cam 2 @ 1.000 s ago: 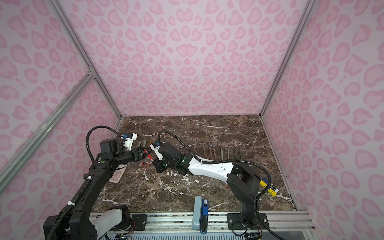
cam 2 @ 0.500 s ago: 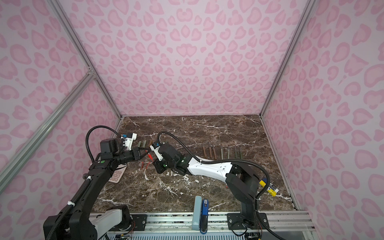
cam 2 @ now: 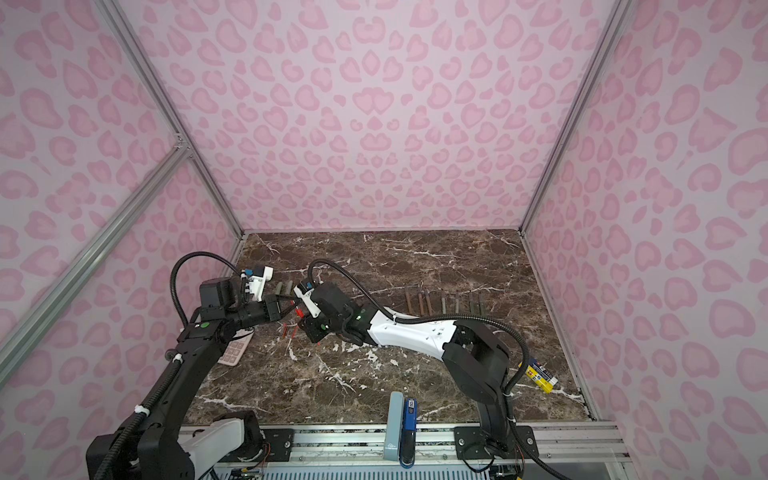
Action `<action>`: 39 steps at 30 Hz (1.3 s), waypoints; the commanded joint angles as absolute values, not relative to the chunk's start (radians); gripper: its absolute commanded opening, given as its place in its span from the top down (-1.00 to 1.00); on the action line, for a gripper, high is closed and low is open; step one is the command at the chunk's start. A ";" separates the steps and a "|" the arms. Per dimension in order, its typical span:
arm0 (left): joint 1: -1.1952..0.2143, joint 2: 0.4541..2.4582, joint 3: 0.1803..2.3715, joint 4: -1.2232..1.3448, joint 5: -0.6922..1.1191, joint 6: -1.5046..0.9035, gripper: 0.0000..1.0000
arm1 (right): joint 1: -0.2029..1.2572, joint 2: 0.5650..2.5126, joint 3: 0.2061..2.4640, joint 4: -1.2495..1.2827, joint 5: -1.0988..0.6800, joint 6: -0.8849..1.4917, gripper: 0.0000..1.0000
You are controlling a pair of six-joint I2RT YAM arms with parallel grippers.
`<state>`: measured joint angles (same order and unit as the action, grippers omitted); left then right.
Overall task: Remove pen caps from pens
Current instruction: Open the pen cap on the pen, then place the pen cap at the middle-left of the table.
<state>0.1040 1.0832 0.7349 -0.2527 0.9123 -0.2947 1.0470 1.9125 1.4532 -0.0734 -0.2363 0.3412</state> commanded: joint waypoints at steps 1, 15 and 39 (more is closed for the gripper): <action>0.104 1.074 0.726 -0.211 0.927 -0.307 0.92 | 1.043 1.935 1.465 -0.074 -0.246 0.311 0.52; 0.109 1.073 0.744 -0.237 0.918 -0.297 0.92 | 1.051 1.871 1.310 -0.079 -0.252 0.339 1.00; 0.130 1.110 0.749 -0.337 0.719 -0.142 0.93 | 0.961 1.569 1.012 -0.107 -0.155 0.369 1.00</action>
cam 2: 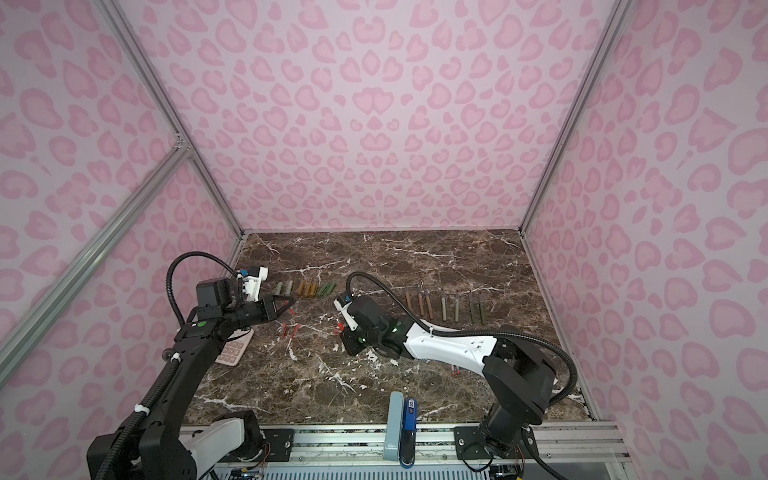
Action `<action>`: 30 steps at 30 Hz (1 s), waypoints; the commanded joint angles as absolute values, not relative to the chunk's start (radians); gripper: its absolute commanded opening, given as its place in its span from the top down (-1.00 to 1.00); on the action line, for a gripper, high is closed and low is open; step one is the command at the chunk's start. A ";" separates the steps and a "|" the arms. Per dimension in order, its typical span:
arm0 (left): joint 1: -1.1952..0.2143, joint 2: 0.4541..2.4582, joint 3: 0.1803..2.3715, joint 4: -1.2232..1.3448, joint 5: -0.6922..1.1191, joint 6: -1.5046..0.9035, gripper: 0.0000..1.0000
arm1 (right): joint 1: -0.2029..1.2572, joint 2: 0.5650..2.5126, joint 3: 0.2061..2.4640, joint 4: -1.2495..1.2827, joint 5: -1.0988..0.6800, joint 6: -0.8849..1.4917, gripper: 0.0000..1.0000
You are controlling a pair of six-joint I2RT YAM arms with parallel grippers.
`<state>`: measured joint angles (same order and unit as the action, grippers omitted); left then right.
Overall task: Remove pen caps from pens
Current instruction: Place the pen cap at the middle-left of the table.
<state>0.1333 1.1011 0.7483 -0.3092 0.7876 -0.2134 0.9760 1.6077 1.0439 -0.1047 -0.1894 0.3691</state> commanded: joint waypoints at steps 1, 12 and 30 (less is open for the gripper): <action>0.129 1.117 0.745 -0.338 0.703 -0.128 0.93 | 0.947 1.551 0.997 -0.112 -0.148 0.371 1.00; 0.088 1.176 0.794 -0.454 0.591 -0.046 0.93 | 0.759 1.358 0.883 -0.258 -0.071 0.417 1.00; -0.035 1.449 0.882 -0.642 0.380 0.071 0.94 | 0.579 1.311 0.773 -0.412 -0.025 0.456 1.00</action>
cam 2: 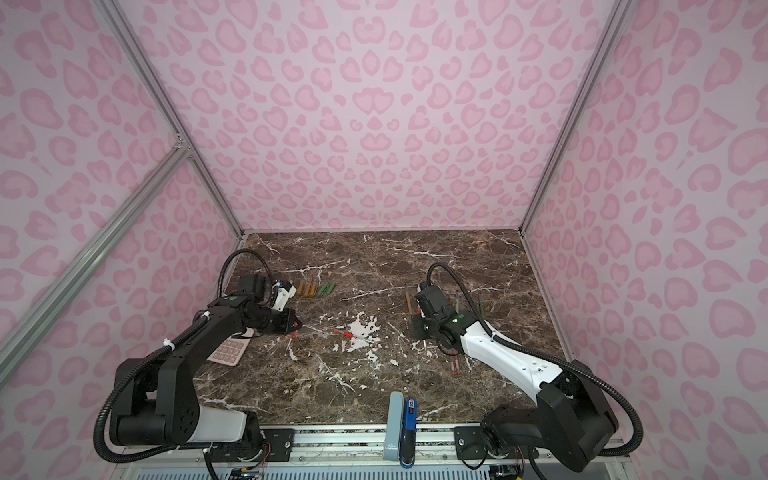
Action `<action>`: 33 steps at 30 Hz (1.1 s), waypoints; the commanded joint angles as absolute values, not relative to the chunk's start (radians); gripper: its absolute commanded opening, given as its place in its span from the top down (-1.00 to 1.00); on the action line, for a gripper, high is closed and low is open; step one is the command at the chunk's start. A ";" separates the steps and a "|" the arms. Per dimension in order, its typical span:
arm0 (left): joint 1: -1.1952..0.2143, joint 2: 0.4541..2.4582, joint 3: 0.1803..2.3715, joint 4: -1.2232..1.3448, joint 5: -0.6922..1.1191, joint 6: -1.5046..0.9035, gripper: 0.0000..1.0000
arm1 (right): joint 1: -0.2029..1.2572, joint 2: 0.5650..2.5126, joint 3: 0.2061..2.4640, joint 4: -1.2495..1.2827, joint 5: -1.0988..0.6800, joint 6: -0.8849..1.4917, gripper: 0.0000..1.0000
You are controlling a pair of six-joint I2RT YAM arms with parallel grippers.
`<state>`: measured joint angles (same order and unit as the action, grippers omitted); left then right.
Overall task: Remove pen caps from pens
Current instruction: Place the pen cap at the middle-left of the table.
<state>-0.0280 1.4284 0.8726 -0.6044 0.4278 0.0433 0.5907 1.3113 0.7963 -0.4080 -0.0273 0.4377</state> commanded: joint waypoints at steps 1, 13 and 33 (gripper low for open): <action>-0.043 1.461 0.878 -0.633 0.376 0.072 0.94 | 0.575 1.310 0.759 -0.404 -0.022 0.455 1.00; -0.118 1.605 0.940 -0.670 0.256 0.031 0.90 | 0.513 1.294 0.716 -0.423 -0.029 0.472 1.00; -0.122 1.658 0.973 -0.602 0.192 0.003 0.31 | 0.511 1.311 0.673 -0.401 -0.055 0.461 1.00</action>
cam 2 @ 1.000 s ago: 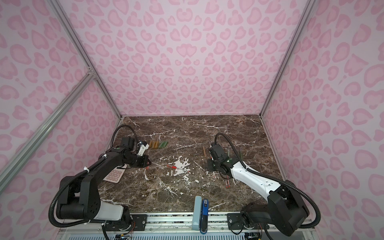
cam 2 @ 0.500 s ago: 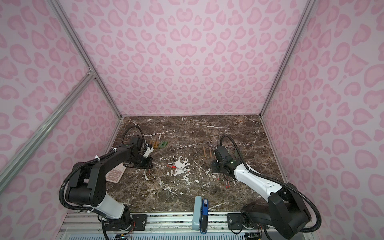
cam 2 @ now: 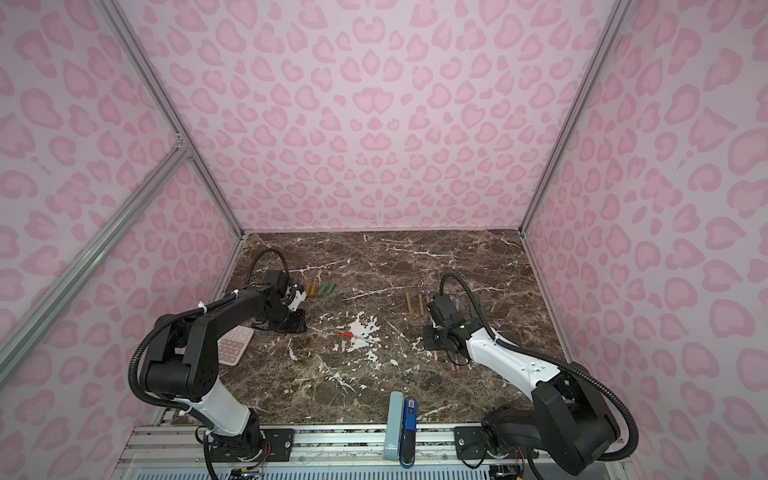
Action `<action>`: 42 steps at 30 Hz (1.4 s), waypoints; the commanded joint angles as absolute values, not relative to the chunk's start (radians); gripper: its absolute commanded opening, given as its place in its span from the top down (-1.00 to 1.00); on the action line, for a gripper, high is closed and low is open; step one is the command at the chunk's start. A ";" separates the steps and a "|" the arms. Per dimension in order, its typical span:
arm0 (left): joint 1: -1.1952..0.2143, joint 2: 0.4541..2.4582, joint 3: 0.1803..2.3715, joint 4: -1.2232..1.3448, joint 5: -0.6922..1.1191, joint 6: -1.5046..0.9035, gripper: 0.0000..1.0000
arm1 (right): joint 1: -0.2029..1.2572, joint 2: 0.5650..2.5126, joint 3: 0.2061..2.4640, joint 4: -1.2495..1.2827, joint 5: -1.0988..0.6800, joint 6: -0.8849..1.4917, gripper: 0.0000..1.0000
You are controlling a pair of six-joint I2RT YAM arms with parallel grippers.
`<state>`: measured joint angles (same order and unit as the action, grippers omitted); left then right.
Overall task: Remove pen caps from pens
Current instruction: Place the pen cap at the middle-left of the table, then place the pen at the middle-right of the table.
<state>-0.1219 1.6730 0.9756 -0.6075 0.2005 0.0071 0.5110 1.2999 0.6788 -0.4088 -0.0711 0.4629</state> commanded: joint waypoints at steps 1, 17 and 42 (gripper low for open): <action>-0.122 1.650 0.978 -0.610 0.193 0.002 0.29 | 0.512 1.315 0.677 -0.411 -0.053 0.463 1.00; -0.116 1.296 0.821 -0.476 0.275 0.075 -0.32 | 0.508 1.423 0.708 -0.448 0.009 0.454 0.90; 0.098 1.086 0.727 -0.345 0.359 0.000 -0.65 | 0.502 1.448 0.733 -0.489 0.036 0.457 0.34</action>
